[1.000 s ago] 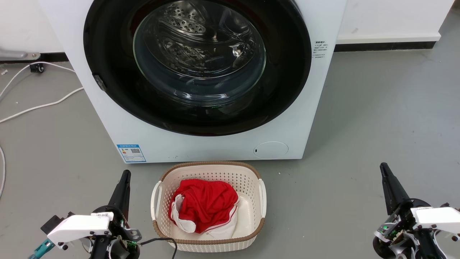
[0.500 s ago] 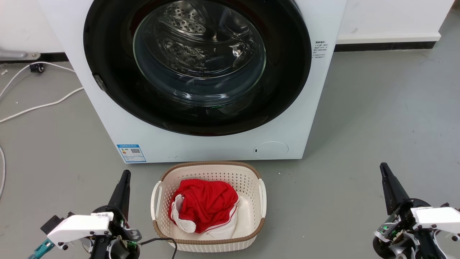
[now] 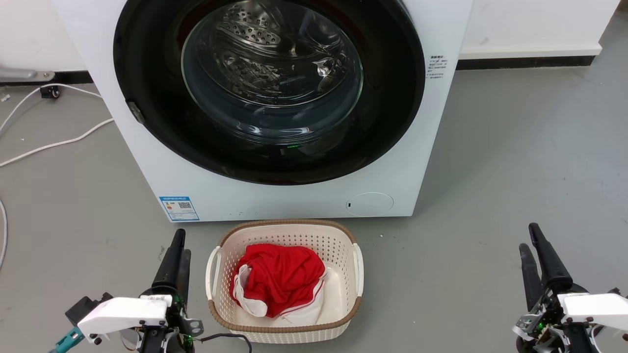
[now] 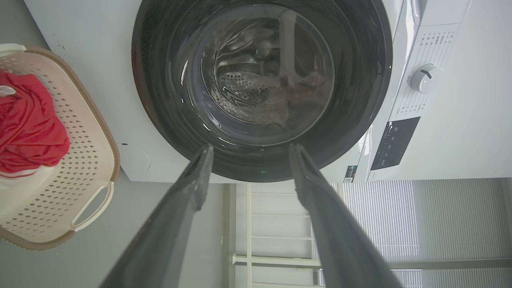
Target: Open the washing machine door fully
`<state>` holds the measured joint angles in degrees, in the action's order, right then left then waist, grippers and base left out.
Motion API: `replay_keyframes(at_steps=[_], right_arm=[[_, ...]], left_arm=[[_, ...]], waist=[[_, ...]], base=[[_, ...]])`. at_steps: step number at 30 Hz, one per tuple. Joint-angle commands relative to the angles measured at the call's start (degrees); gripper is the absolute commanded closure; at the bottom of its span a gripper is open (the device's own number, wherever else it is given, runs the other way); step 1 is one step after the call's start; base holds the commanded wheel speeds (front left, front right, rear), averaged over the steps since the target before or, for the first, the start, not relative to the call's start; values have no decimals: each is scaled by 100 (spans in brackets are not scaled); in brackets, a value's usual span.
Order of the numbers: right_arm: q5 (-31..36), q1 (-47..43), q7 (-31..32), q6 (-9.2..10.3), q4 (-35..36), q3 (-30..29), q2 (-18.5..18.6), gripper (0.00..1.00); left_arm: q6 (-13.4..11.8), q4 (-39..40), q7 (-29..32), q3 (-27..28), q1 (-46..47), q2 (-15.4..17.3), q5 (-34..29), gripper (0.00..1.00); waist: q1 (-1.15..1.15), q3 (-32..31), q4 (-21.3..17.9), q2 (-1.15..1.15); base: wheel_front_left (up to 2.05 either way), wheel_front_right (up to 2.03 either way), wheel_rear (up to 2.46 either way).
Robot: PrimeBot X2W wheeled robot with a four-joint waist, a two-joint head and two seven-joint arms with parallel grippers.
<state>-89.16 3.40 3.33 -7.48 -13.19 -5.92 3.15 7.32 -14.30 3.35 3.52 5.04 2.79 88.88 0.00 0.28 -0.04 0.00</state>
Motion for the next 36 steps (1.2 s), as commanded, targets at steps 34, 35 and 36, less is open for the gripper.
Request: replay_keyframes(at_steps=[34,35,36], right_arm=[[4965,-338,-833,-1,1127,221,-1,0],[5056,-344,-853,-1,1133,221,-3,0],[5156,-354,-862,-1,1132,221,-4,0]], left_arm=[[-350,840,-832,-494,316,16,-4271,0],[-353,833,-845,-504,317,16,-4364,0],[-365,826,-867,-514,317,15,-4457,0]], waist=[[0,50,-86,0],[0,52,-89,0],[0,55,-92,0]], base=[[0,0,0],[0,0,0],[0,0,0]])
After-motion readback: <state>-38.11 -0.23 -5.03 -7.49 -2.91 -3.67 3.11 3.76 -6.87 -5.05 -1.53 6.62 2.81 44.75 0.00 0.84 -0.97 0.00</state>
